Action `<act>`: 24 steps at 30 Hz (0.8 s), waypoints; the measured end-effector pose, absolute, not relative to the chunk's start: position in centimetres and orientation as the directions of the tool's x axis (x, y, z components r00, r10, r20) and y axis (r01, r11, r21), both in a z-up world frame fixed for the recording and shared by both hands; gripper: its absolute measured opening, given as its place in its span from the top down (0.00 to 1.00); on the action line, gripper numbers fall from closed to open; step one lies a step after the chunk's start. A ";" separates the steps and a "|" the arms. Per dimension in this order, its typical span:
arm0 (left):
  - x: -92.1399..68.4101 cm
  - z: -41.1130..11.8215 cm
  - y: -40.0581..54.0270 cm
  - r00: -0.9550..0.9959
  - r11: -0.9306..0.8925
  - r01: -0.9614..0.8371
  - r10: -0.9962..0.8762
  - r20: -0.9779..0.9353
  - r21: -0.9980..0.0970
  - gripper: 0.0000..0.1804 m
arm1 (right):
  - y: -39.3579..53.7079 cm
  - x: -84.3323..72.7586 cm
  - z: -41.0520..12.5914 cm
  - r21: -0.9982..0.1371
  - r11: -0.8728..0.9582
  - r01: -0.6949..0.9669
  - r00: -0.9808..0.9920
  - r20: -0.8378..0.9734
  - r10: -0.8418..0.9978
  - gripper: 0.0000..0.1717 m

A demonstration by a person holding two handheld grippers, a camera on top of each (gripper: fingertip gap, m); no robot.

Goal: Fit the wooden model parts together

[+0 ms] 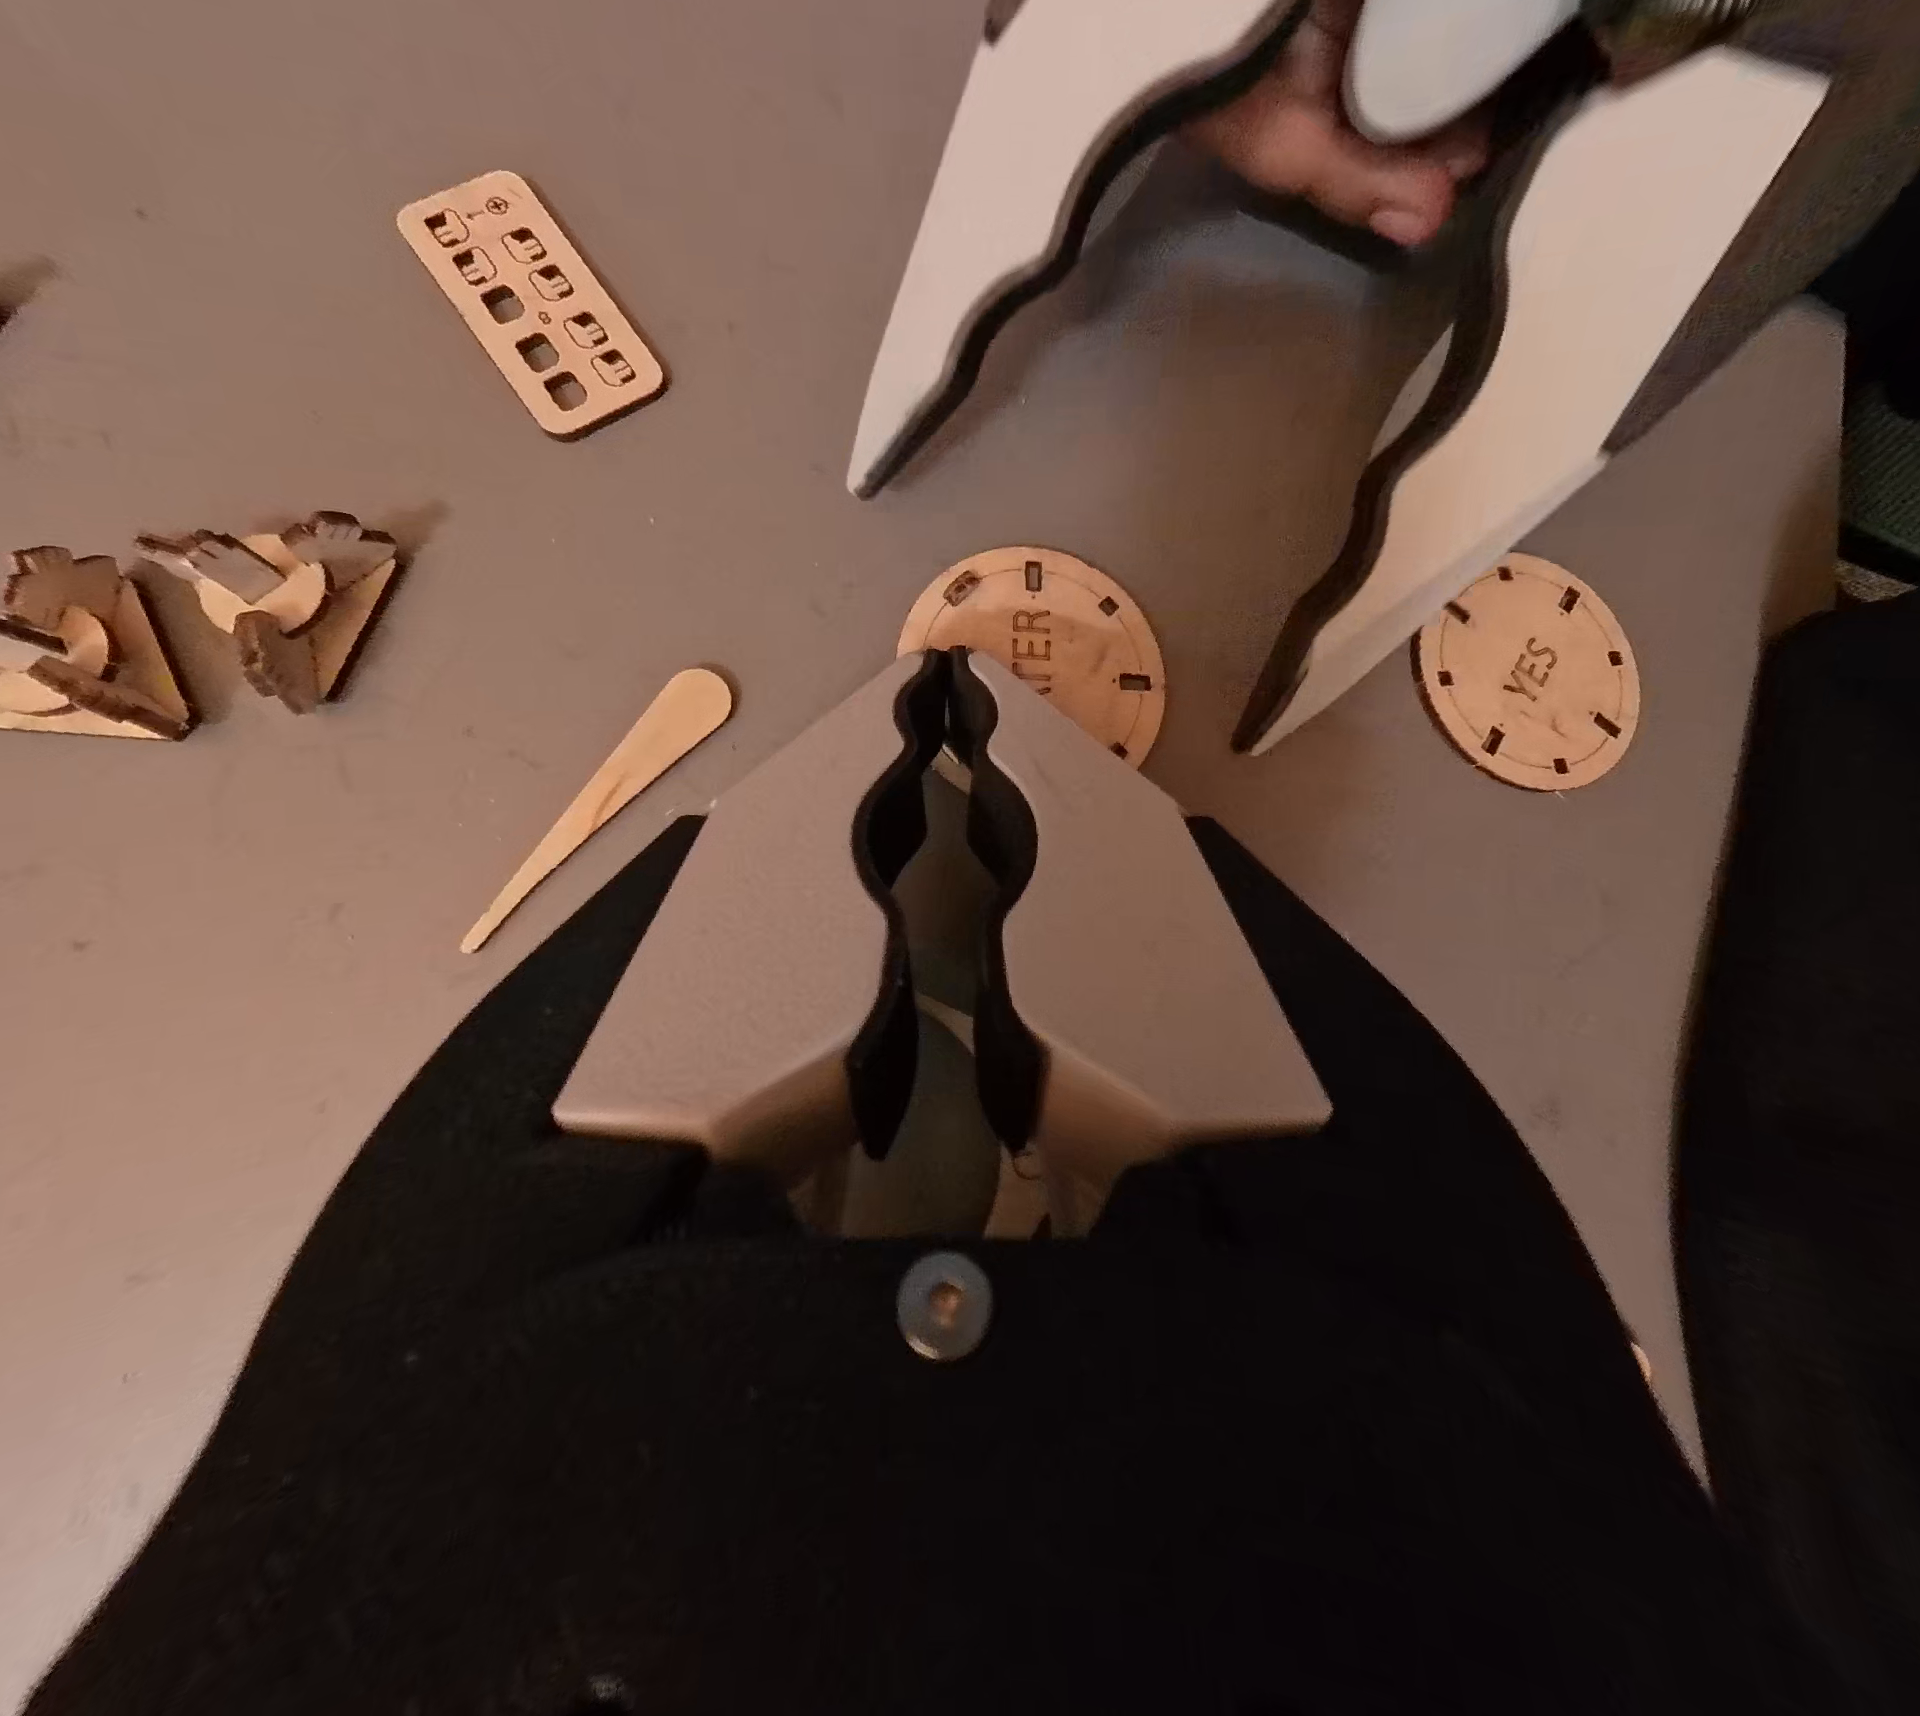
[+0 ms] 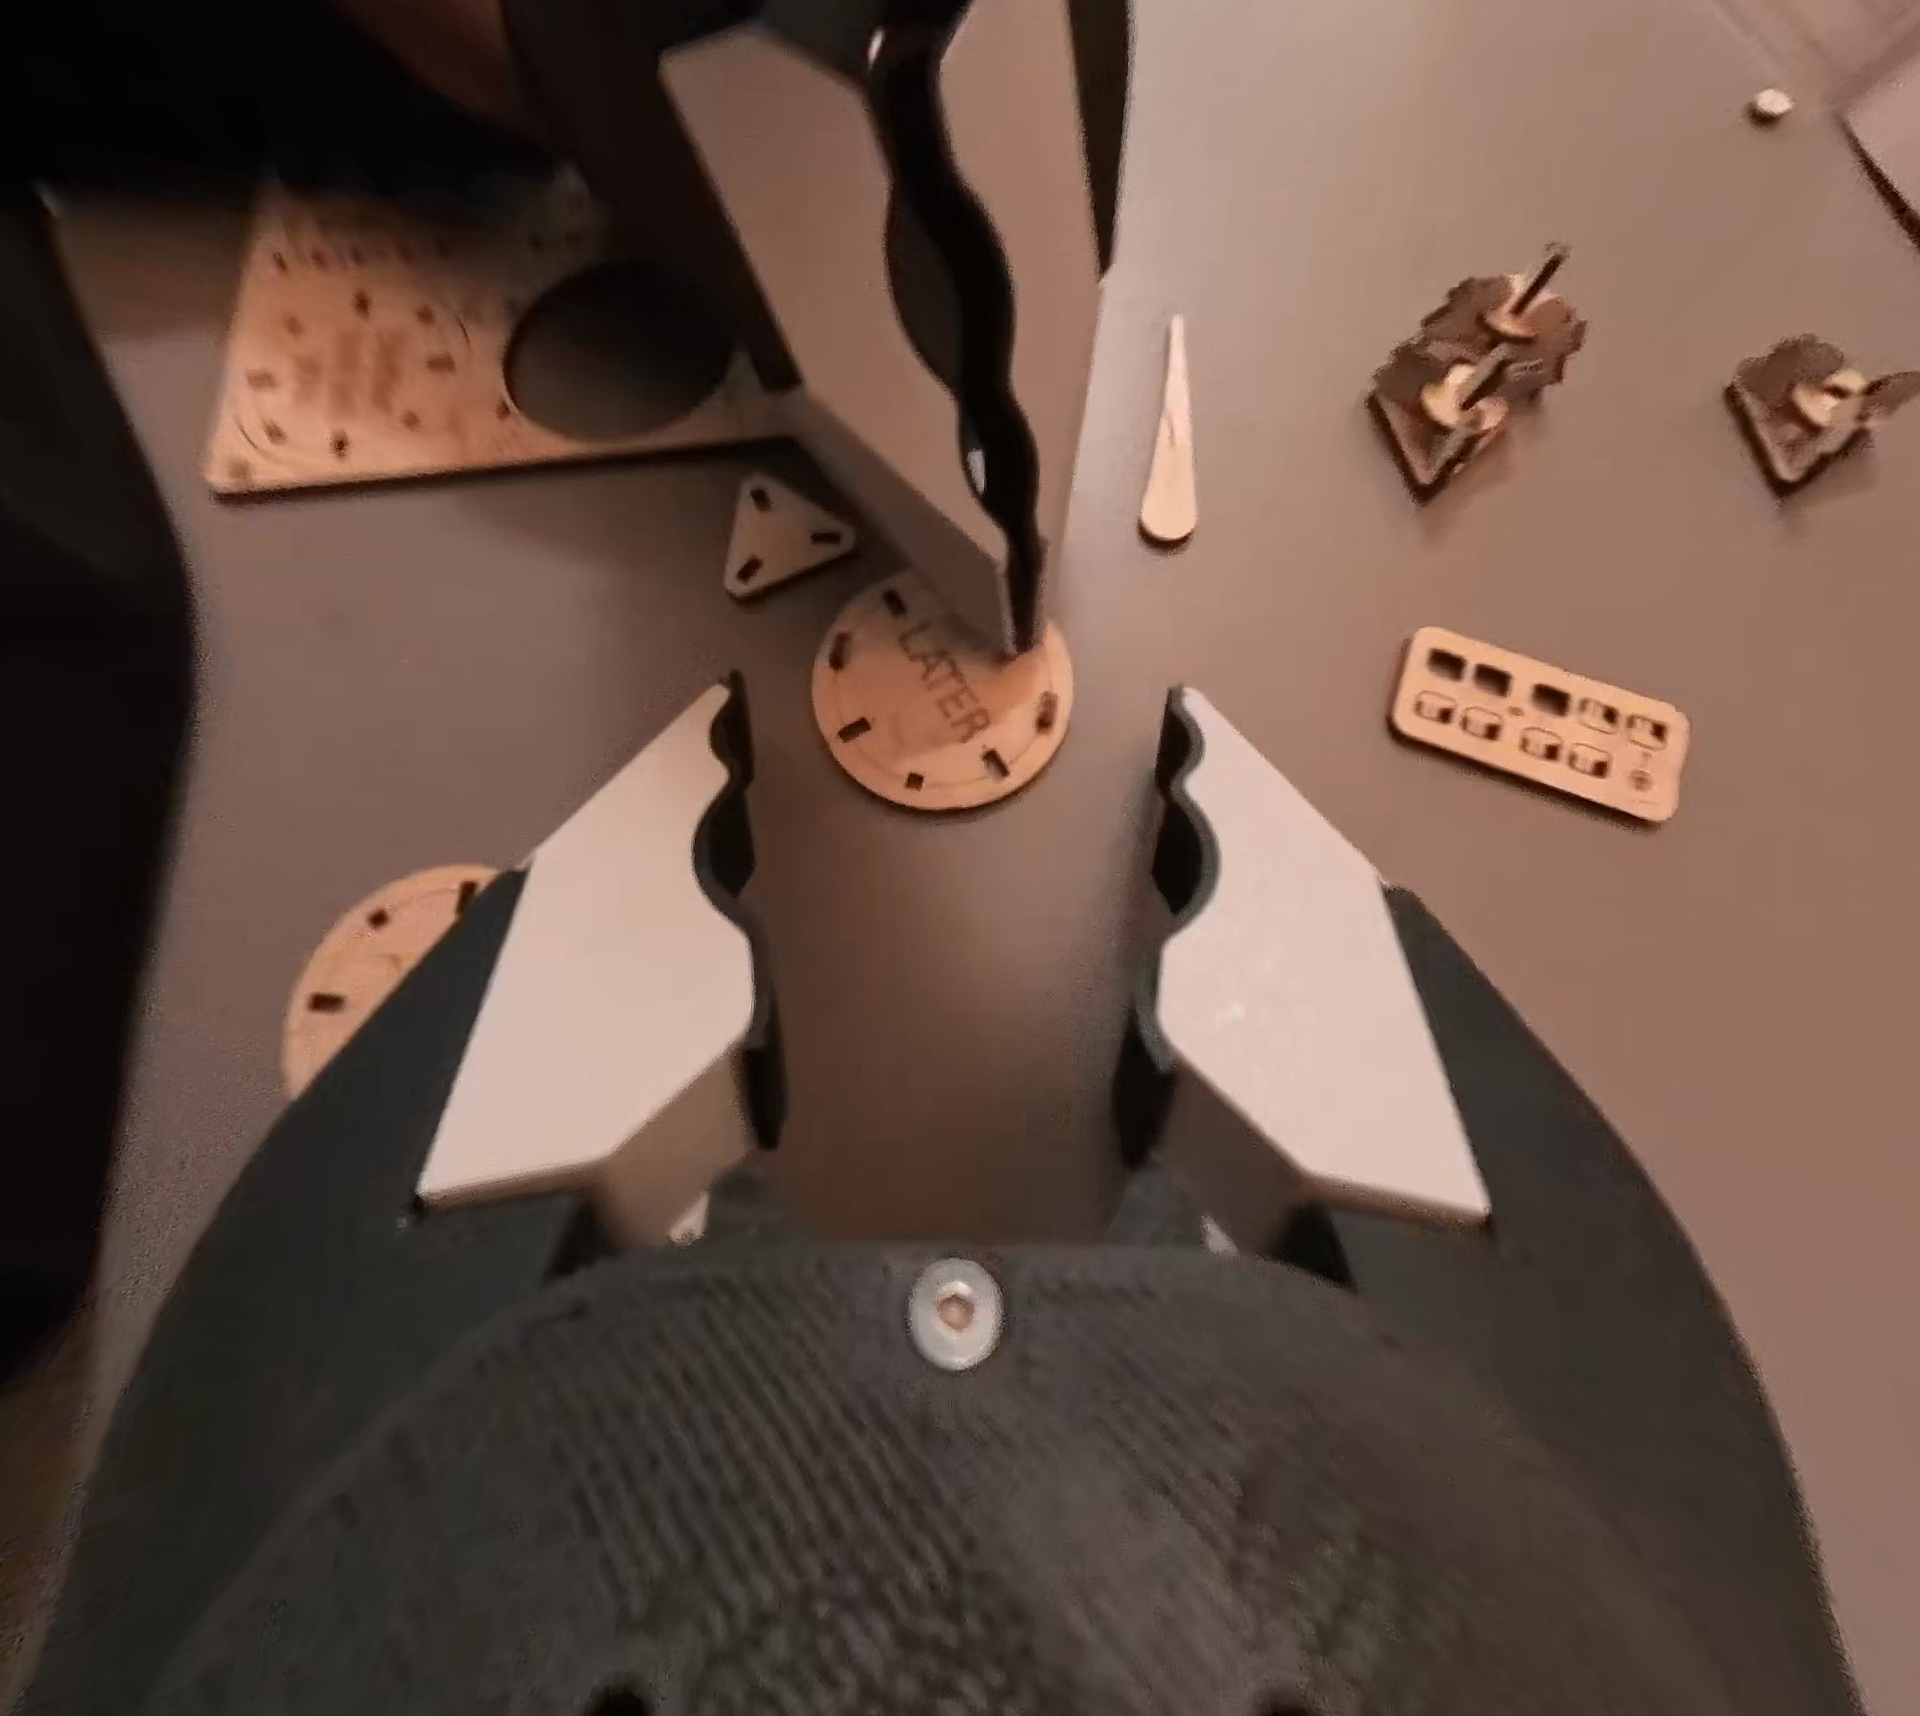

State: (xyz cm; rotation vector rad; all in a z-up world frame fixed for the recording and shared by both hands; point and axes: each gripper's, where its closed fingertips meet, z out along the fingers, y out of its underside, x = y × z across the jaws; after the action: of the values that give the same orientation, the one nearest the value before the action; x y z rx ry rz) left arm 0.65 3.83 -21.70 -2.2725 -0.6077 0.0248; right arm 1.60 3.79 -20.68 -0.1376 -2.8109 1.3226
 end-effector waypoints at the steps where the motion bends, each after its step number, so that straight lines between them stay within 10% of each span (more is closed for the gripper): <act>1: 0.6 -21.7 3.8 0.886 -0.591 0.418 0.433 0.166 -0.690 0.99 | 3.8 1.8 -21.2 -0.750 0.660 0.033 -0.997 0.025 0.079 0.55; 24: 0.6 -21.7 3.8 0.886 -0.591 0.418 0.433 0.165 -0.690 0.99 | 3.7 1.9 -21.4 -0.743 0.669 -0.003 -0.997 0.056 0.058 0.71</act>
State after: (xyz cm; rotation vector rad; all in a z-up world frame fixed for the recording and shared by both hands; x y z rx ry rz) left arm 0.64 3.83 -21.69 -2.2726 -0.6076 0.0255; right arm 1.93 3.74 -21.38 -0.0462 -2.8019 1.2469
